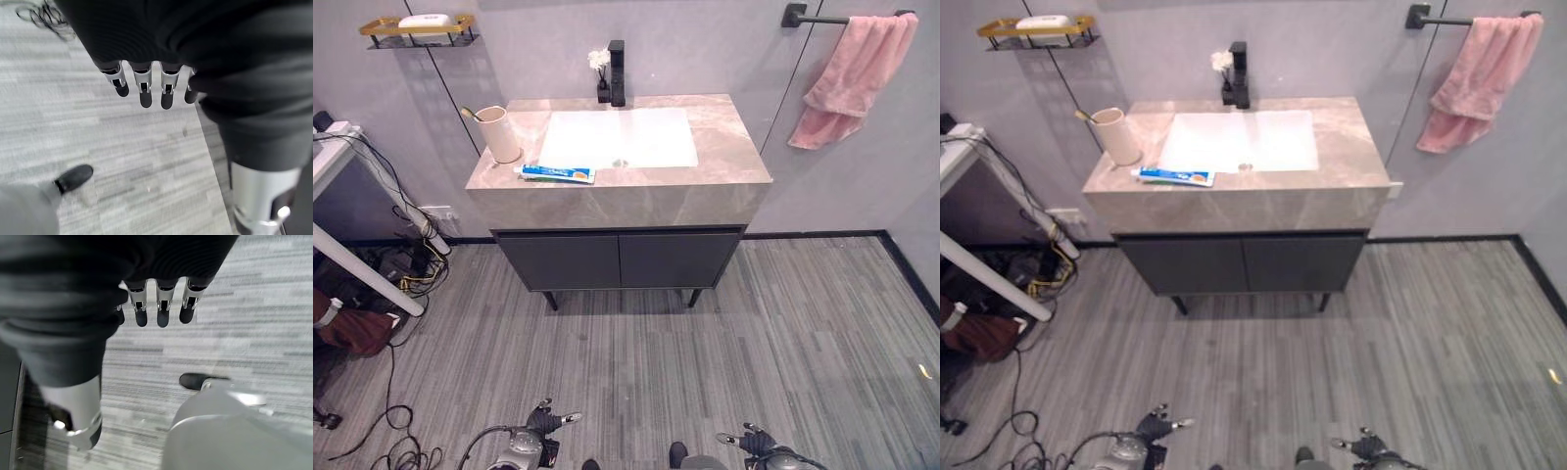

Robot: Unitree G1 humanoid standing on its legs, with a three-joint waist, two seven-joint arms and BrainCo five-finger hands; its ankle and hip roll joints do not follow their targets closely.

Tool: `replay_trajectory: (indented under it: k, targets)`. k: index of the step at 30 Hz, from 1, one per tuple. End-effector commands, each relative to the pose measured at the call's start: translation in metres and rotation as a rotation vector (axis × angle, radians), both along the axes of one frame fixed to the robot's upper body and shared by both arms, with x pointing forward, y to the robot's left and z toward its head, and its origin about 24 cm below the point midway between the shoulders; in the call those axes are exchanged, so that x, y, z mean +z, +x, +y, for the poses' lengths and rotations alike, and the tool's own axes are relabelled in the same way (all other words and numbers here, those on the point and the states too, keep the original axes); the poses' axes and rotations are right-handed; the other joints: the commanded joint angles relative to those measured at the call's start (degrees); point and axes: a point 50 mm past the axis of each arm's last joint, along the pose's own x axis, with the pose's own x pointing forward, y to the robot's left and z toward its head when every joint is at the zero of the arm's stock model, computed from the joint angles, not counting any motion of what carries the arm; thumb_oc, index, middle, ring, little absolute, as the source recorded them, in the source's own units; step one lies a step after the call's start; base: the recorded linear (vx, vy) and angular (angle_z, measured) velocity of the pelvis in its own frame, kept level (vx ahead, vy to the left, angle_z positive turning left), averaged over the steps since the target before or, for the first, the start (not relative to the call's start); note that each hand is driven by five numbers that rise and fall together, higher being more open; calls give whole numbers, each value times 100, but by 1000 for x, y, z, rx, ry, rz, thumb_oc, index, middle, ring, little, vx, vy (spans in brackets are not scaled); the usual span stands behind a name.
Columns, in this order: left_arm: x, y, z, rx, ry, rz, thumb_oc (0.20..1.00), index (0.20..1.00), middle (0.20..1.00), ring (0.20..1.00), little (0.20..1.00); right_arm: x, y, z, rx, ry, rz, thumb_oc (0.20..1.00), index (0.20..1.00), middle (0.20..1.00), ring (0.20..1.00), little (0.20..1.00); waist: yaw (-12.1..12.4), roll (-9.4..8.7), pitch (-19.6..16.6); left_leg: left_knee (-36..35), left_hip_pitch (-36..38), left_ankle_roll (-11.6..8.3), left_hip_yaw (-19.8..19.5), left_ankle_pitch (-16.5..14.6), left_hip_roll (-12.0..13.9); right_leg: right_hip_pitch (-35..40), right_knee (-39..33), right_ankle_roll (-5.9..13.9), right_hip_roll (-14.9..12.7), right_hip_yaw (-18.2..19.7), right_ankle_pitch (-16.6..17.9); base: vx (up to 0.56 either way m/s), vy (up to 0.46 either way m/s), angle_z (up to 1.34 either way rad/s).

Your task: Put brush and paste in cup on sink, flatten towel.

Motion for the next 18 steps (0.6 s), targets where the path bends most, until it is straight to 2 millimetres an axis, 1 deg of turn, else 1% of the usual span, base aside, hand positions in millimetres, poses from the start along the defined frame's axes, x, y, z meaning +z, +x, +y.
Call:
replay_trajectory:
  k: [1,2,4,6,7,9,11,12,13,15,16,17,18]
  targets:
    - [10,16,12,70,18,-97,1000,1000,1000,1000,1000,10,28,10,9,22,-122,1000,1000,1000,1000,1000,62,-288,24,959,-334,-109,-311,-419,-27,109,-99,279,-329,158,362,-53,30,-4]
    - [12,20,13,93,13,-120,1000,1000,1000,1000,1000,13,36,12,9,32,-157,1000,1000,1000,1000,1000,64,-313,81,1177,-427,-108,-314,-503,-29,22,99,280,-312,176,282,-71,34,-4]
    - [14,23,13,83,34,-129,1000,1000,1000,1000,1000,15,41,15,18,33,-177,1000,1000,1000,1000,1000,73,-360,152,1506,-501,-115,-310,-667,-24,-90,375,278,-315,208,214,-25,7,0]
    - [14,23,13,70,52,-126,1000,1000,1000,1000,1000,17,44,17,37,29,-189,1000,1000,1000,1000,1000,75,-368,143,1533,-492,-123,-302,-689,-21,-85,357,285,-312,227,209,8,-7,-2]
    - [16,27,13,40,83,-144,1000,1000,1000,1000,1000,18,46,18,48,27,-198,1000,1000,1000,1000,1000,81,-375,137,1560,-472,-127,-292,-703,-15,-59,331,283,-308,252,205,28,-33,-7]
    - [27,41,9,-12,108,-247,1000,1000,1000,1000,1000,23,52,21,77,15,-244,1000,1000,1000,1000,1000,106,-384,115,1566,-420,-136,-279,-710,10,24,239,289,-299,278,197,21,-47,-9]
    - [37,49,9,20,111,-335,1000,1000,1000,1000,1000,33,64,21,95,-8,-331,1000,1000,1000,1000,1000,131,-369,106,1533,-379,-140,-273,-694,33,120,188,278,-285,270,162,0,-49,-6]
    - [50,59,7,10,96,-433,1000,1000,1000,1000,1000,43,72,20,69,21,-407,1000,1000,1000,1000,1000,134,-353,131,1559,-377,-147,-311,-687,46,139,240,262,-276,234,106,-16,-38,-3]
    - [50,58,7,9,96,-433,1000,1000,1000,1000,1000,43,72,20,69,21,-407,1000,1000,1000,1000,1000,132,-352,129,1564,-378,-148,-313,-689,47,141,243,261,-276,232,104,-37,-35,0]
    - [60,65,7,-17,104,-492,1000,1000,1000,1000,1000,53,79,21,50,48,-480,1000,1000,1000,1000,1000,113,-342,183,1701,-439,-150,-356,-721,70,74,460,232,-263,194,14,-41,-16,3]
    - [60,65,7,-17,104,-491,1000,1000,1000,1000,1000,53,79,21,50,48,-480,1000,1000,1000,1000,1000,113,-342,182,1702,-441,-150,-357,-721,71,73,460,231,-263,194,14,-133,-22,5]
    - [71,75,6,-42,123,-548,1000,1000,1000,1000,1000,60,87,21,30,72,-527,1000,1000,1000,1000,1000,104,-338,331,2072,-629,-157,-405,-847,135,-170,959,199,-243,161,-146,-168,-27,7]
    - [75,80,6,-43,133,-573,1000,1000,1000,1000,1000,63,90,22,22,78,-544,1000,1000,1000,1000,1000,106,-347,414,2256,-720,-160,-424,-921,169,-277,1194,180,-235,134,-218,-224,-40,11]
